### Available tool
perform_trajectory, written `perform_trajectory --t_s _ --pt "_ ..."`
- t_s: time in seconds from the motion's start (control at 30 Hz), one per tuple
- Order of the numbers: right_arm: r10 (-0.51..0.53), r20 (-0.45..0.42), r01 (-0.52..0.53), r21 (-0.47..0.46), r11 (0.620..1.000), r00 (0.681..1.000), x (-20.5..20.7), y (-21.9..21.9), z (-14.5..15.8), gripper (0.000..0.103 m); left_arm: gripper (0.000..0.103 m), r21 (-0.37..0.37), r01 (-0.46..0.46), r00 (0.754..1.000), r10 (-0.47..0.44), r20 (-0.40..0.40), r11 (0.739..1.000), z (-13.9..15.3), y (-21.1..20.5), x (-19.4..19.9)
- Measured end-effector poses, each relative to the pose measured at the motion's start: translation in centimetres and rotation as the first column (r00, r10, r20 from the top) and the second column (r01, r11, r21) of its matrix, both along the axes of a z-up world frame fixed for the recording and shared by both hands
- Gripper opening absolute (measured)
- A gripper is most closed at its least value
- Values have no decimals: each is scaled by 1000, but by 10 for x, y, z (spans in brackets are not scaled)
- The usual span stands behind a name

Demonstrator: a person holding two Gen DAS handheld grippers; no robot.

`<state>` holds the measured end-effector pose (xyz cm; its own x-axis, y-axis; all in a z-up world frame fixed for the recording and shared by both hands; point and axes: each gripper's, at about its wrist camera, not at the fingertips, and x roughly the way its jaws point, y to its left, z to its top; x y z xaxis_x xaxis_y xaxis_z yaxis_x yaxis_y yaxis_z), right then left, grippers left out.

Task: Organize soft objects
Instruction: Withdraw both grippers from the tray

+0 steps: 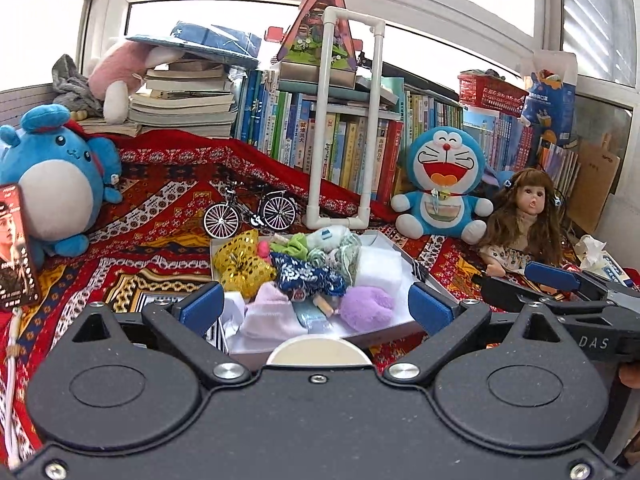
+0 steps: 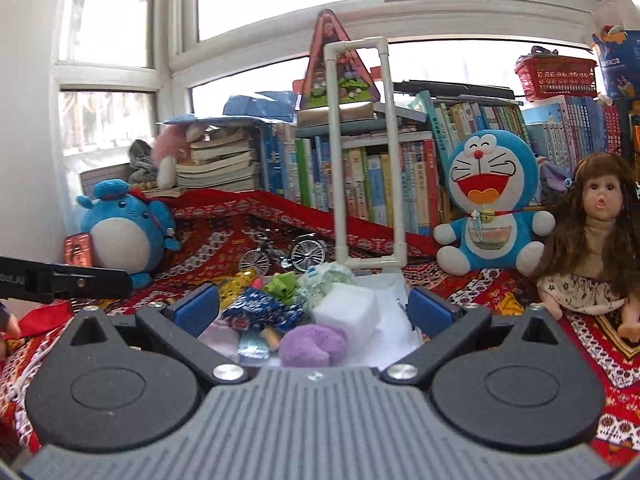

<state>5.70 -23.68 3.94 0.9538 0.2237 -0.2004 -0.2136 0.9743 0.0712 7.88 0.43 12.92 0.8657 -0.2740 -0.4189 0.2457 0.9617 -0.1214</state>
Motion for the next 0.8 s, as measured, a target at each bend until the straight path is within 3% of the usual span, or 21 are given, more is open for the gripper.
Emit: perform_trajectory --t_s 0.3,0.47,0.8 --pt "-30 -9 30 39 999 1000 -23 -2 -22 103 98 4 12 1000 -12 -11 1000 -19 3 -33" --pt "-19 -17 19 -17 1000 1000 -38 6 -35 103 98 2 12 997 -12 -82 1000 -40 9 -43" --pt "-49 -20 48 -41 998 999 -58 13 -57 103 98 37 -45 996 48 -79 998 -71 17 -72"
